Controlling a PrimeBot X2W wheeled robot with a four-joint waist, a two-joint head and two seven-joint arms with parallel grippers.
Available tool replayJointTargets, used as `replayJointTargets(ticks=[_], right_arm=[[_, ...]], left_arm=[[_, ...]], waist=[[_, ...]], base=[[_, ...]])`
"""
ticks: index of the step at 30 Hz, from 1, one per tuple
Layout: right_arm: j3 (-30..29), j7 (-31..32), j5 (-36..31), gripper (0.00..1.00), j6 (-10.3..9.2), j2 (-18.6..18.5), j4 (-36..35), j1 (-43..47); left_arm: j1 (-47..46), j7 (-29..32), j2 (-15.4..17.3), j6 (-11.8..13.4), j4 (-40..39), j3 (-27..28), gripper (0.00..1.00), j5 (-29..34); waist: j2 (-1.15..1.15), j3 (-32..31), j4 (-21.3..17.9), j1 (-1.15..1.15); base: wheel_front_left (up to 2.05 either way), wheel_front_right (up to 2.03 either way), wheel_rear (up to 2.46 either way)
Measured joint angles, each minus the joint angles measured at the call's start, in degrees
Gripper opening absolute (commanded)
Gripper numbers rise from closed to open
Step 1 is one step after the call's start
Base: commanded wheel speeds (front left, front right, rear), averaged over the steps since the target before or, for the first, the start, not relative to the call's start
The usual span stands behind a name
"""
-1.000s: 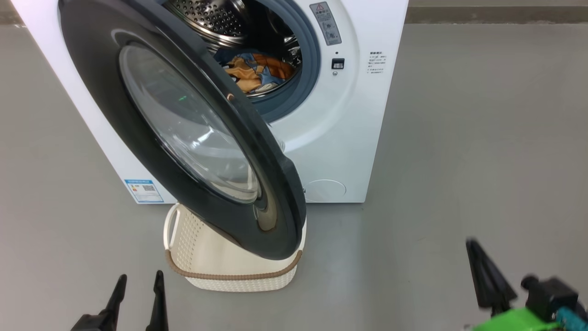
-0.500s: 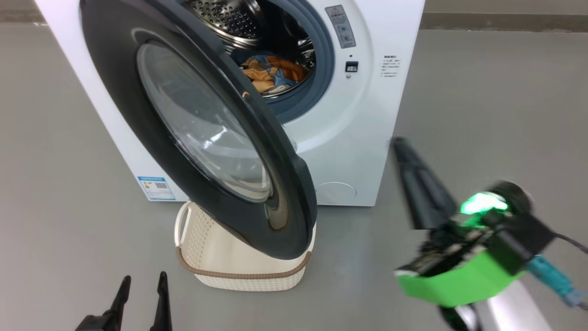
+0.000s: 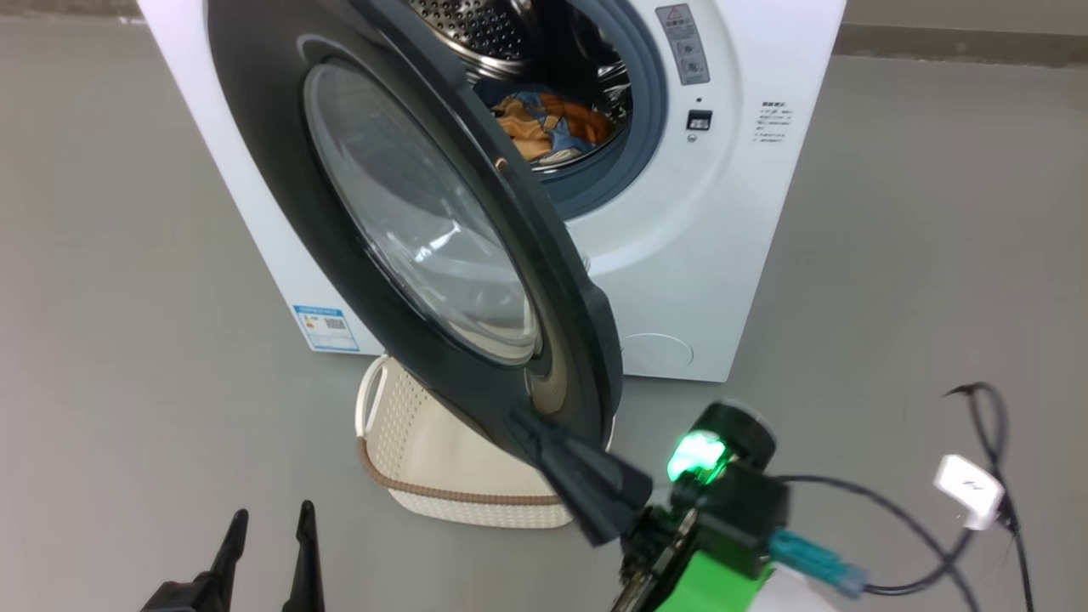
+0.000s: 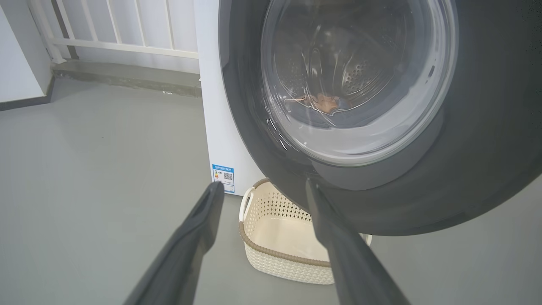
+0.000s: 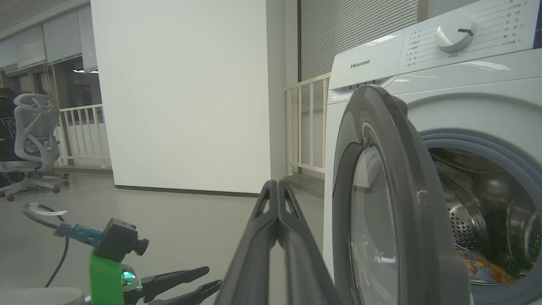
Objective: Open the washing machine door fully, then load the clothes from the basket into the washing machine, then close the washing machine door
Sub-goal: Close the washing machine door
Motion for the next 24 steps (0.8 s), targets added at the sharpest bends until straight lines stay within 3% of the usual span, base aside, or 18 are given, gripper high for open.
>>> replayJointTargets(ticks=[12,24], right_arm=[[0.86,0.0,1.99,0.0,0.0,0.43,12.17,-0.02],[-4.31,0.0,2.07,0.0,0.0,0.13,14.72,-1.48]], left_arm=[[-0.31,0.0,0.0,1.01,-0.93,-2.03,1.0,-1.1],[-1.48,0.0,0.0,2.68,-1.87,-4.34,1.0,-3.48]], waist=[[0.0,3.09,1.47,0.0],[0.0,6.52,4.11,0.0]], base=[[0.0,0.0,0.0],[0.0,0.0,0.0]])
